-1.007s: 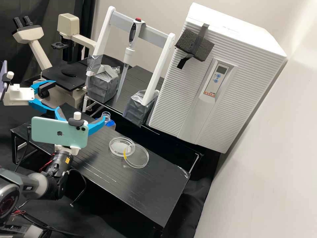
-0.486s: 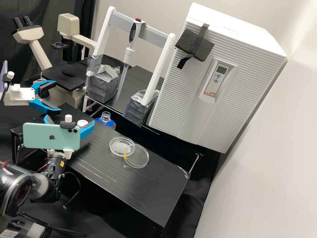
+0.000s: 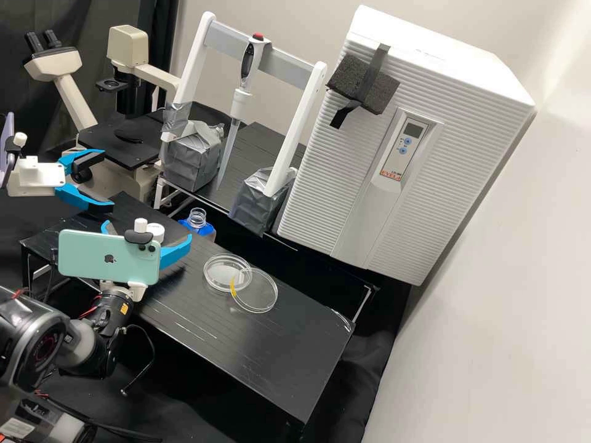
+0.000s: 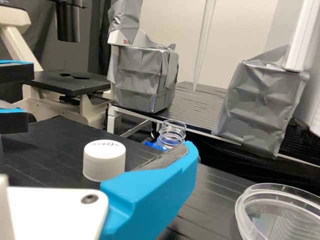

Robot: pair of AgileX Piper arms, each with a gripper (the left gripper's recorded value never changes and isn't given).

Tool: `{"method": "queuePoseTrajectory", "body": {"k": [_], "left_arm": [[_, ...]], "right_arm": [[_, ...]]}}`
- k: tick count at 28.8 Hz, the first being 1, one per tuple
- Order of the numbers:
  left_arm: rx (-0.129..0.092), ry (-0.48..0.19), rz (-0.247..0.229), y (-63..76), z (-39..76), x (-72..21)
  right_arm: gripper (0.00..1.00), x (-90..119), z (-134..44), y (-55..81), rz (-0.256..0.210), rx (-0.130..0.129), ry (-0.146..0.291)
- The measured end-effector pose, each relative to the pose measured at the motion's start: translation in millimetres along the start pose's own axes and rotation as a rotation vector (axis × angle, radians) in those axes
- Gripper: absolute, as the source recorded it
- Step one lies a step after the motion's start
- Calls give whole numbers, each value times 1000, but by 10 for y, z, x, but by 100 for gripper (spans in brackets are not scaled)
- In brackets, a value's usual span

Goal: Close the bottle

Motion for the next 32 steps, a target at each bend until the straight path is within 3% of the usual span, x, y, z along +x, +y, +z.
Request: {"method": "queuePoseTrajectory", "body": {"k": [14, 25, 32], "left_arm": [[8, 8, -10, 13, -20, 27], [9, 7, -7, 21, -23, 34], [9, 7, -7, 21, -23, 34]], "right_arm": [[0, 12, 42, -18, -12, 5, -21], [0, 21, -10, -60, -36, 8, 9], [0, 47, -39, -53, -34, -33, 22]]}}
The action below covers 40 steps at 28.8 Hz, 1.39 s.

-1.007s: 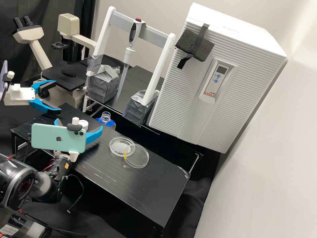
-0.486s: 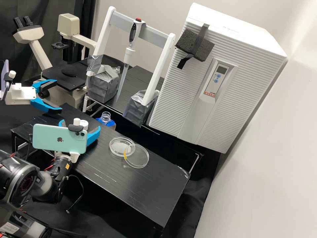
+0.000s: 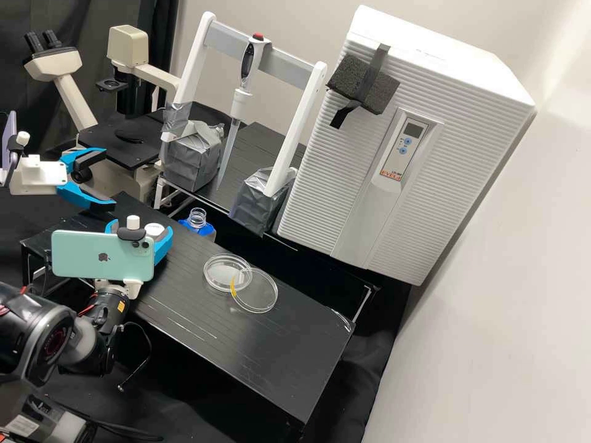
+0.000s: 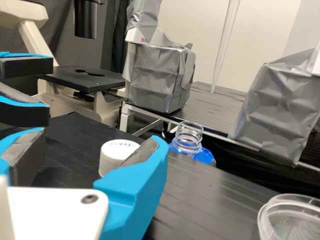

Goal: Close the bottle

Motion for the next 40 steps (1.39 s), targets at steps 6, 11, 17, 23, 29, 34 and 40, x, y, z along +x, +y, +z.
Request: {"method": "queuePoseTrajectory", "body": {"k": [6, 11, 17, 23, 29, 34, 40], "left_arm": [[0, 0, 0, 0, 0, 0], [0, 0, 0, 0, 0, 0], [0, 0, 0, 0, 0, 0], [0, 0, 0, 0, 0, 0], [-1, 1, 0, 0, -1, 0], [-5, 9, 4, 4, -9, 0], [-7, 15, 6, 6, -14, 0]], "right_arm": [[0, 33, -4, 40, 17, -2, -4], [100, 56, 7, 68, 28, -33, -9], [100, 105, 58, 91, 34, -56, -47], [100, 138, 101, 86, 28, -56, -81], [0, 144, 115, 72, 20, -54, -87], [0, 153, 114, 78, 20, -54, -88], [0, 172, 100, 61, 3, -58, -80]]}}
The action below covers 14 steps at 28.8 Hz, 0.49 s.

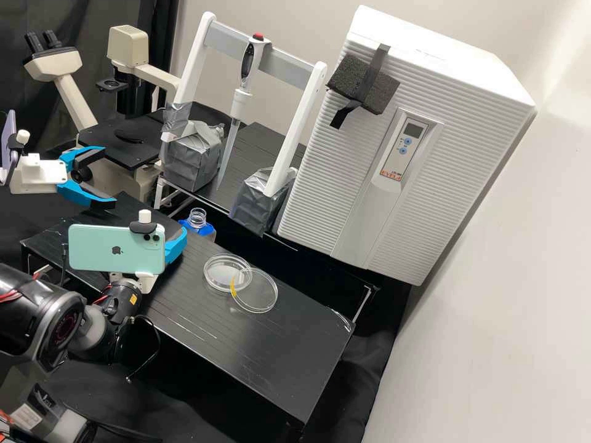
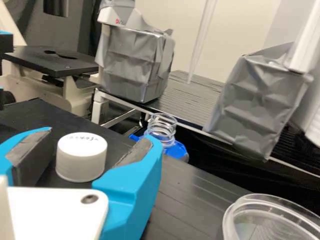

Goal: Close the bottle

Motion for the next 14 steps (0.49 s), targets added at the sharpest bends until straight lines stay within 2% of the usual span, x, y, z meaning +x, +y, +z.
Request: {"method": "queuePoseTrajectory", "body": {"k": [5, 11, 14], "left_arm": [[-1, 1, 1, 0, -1, 0], [0, 3, 1, 1, -3, 0], [18, 7, 1, 1, -6, 0]], "right_arm": [[0, 10, -17, -33, -18, 1, 10], [0, 32, -17, -29, -20, 0, 10], [0, 34, -15, -34, -23, 0, 10]]}}
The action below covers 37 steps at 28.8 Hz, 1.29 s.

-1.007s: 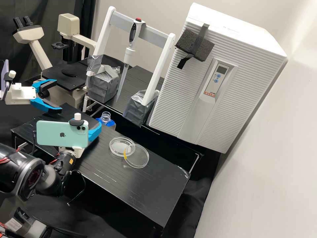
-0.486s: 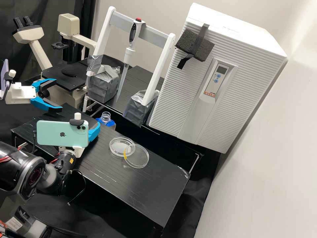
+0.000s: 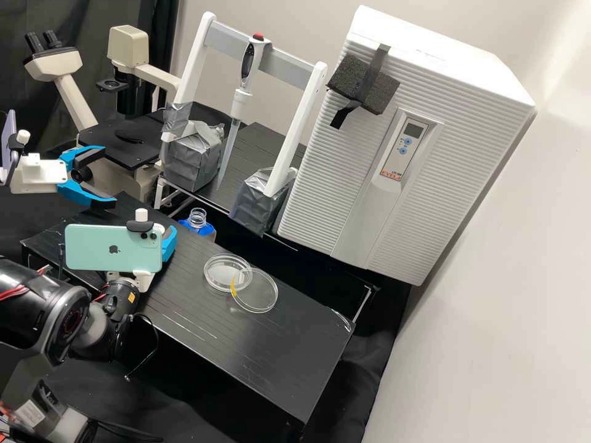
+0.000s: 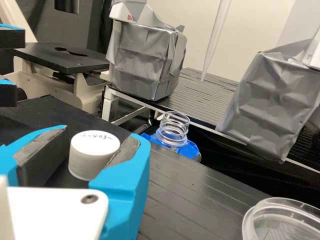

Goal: Close the bottle

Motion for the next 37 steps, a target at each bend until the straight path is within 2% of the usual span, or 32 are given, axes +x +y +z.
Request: {"method": "queuePoseTrajectory", "body": {"k": [5, 12, 21, 24, 28, 29, 32, 35, 37], "left_arm": [[2, 0, 0, 0, 0, 0], [2, 13, -33, -30, -12, -1], [8, 15, -34, -31, -14, -1], [8, 15, -34, -31, -14, -1], [8, 15, -34, -31, -14, -1], [8, 15, -34, -31, -14, -1], [8, 15, -34, -31, -14, -1], [8, 17, -34, -31, -19, -3], [8, 17, -34, -31, -19, -3]], "right_arm": [[0, 0, 1, -1, -2, 0, -1], [0, 0, 1, -1, -2, 0, -1], [0, 45, -20, 25, 0, -2, 4], [0, 96, -33, 87, 28, 2, 3], [0, 203, -79, 217, 97, 26, 1], [0, 225, -86, 241, 110, 26, 2], [0, 325, -119, 316, 149, 6, 3], [0, 410, -145, 357, 167, 4, 6], [0, 462, -178, 366, 170, -12, 16]]}}
